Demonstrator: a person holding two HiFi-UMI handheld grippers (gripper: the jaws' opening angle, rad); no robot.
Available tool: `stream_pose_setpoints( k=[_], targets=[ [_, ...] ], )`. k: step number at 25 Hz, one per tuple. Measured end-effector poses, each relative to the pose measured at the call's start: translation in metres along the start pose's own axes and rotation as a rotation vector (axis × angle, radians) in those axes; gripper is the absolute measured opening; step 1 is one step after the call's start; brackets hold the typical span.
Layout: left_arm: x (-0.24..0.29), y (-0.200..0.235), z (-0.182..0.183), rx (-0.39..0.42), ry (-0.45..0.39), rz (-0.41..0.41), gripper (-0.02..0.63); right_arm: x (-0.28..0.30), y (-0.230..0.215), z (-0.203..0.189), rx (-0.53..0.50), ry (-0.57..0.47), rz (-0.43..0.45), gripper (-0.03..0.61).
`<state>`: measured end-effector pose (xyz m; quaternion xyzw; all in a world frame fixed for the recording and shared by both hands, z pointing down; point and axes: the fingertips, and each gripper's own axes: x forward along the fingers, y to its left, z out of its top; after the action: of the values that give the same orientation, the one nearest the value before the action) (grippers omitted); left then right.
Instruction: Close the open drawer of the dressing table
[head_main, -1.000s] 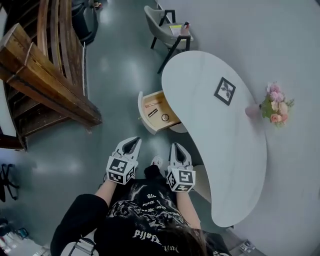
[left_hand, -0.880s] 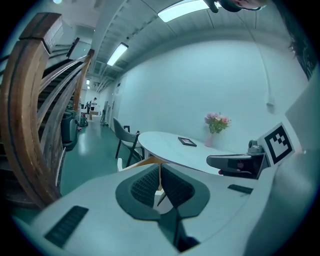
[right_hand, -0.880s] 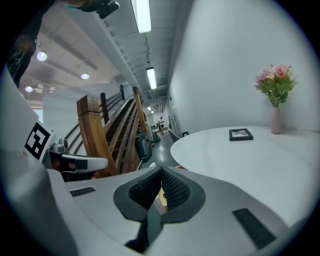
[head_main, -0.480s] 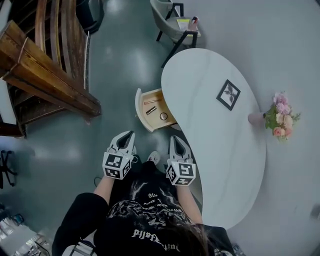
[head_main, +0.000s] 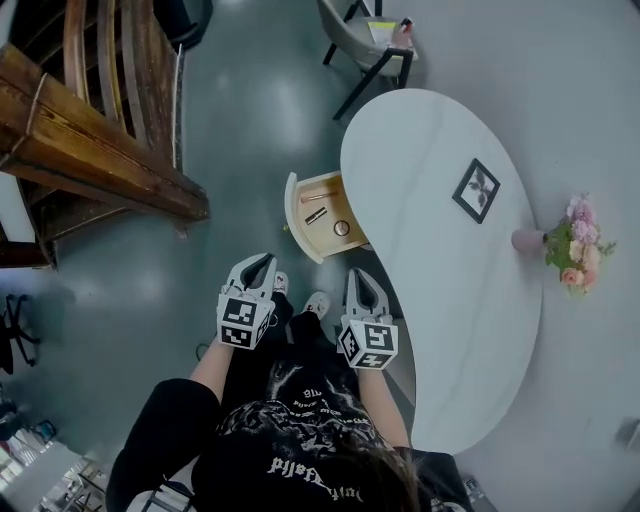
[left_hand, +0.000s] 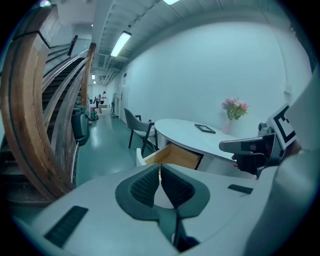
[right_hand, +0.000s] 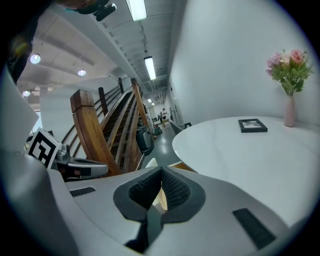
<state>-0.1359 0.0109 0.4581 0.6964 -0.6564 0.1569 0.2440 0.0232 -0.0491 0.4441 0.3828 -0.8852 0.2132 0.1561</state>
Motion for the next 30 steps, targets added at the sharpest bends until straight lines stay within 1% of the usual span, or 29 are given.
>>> stream_pose_setpoints(
  k=[2, 6, 9, 14, 19, 23, 28, 30],
  targets=[
    [0.007, 0.005, -0.002, 0.019, 0.019, -0.014, 0.028, 0.007, 0.003, -0.003, 0.001, 0.017, -0.008, 0.026],
    [0.022, 0.017, -0.004, 0.018, 0.051, -0.088, 0.028, 0.020, 0.011, -0.005, 0.005, 0.031, -0.038, 0.026],
    [0.033, 0.027, -0.008, 0.030, 0.072, -0.111, 0.028, 0.029, 0.013, -0.011, 0.007, 0.054, -0.055, 0.026],
    [0.056, 0.039, -0.015, 0.078, 0.109, -0.179, 0.028, 0.043, 0.012, -0.017, 0.017, 0.073, -0.090, 0.026],
    [0.078, 0.046, -0.037, 0.104, 0.181, -0.237, 0.029, 0.055, 0.006, -0.023, 0.027, 0.087, -0.120, 0.026],
    [0.094, 0.054, -0.055, 0.123, 0.232, -0.269, 0.029, 0.066, 0.013, -0.030, 0.040, 0.094, -0.135, 0.026],
    [0.121, 0.054, -0.075, 0.196, 0.255, -0.310, 0.029, 0.073, 0.011, -0.044, 0.049, 0.115, -0.157, 0.026],
    [0.130, 0.056, -0.082, 0.191, 0.271, -0.322, 0.029, 0.074, 0.011, -0.052, 0.057, 0.130, -0.161, 0.026]
  ],
)
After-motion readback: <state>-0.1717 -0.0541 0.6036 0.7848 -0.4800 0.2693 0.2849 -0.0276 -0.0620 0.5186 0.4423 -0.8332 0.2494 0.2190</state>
